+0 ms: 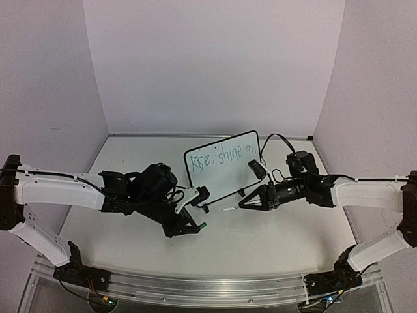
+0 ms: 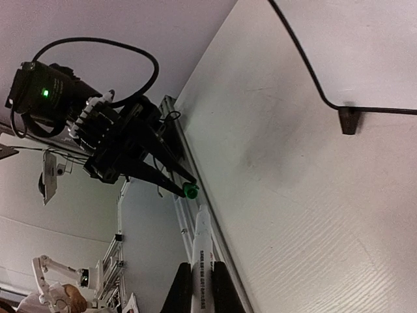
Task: Write a sentence on the whiteboard
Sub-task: Pick up the pen cap from the center of the board, then insert the whiteboard marker without the cap into the pen cap.
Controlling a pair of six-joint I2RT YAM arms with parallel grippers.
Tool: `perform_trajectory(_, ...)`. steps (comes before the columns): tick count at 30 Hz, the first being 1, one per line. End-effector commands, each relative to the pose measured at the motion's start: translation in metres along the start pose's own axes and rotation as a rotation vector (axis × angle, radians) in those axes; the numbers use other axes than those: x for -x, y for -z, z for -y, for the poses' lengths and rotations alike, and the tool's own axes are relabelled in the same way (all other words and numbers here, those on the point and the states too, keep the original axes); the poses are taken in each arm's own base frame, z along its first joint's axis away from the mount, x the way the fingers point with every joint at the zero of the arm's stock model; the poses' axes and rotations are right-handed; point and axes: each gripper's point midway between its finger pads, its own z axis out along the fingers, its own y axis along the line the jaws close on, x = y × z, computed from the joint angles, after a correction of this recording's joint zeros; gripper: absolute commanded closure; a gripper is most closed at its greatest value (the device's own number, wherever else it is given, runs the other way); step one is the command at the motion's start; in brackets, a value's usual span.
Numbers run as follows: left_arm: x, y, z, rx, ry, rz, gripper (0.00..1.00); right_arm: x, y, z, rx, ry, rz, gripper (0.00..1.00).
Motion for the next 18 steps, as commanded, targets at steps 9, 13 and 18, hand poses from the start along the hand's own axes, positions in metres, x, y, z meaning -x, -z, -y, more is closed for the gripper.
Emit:
perform_trajectory(9,0.021,0.015,0.030,-0.137,-0.077,0.093,1.00,-0.004,-0.017,-0.046,0.201,0.029,-0.136,1.00)
perform_trajectory(13,0.024,0.018,0.031,-0.137,-0.080,0.104,1.00,-0.006,-0.023,-0.045,0.206,0.026,-0.155,1.00)
perform_trajectory(18,0.024,0.020,0.031,-0.136,-0.082,0.109,1.00,-0.007,-0.026,-0.045,0.206,0.026,-0.161,1.00)
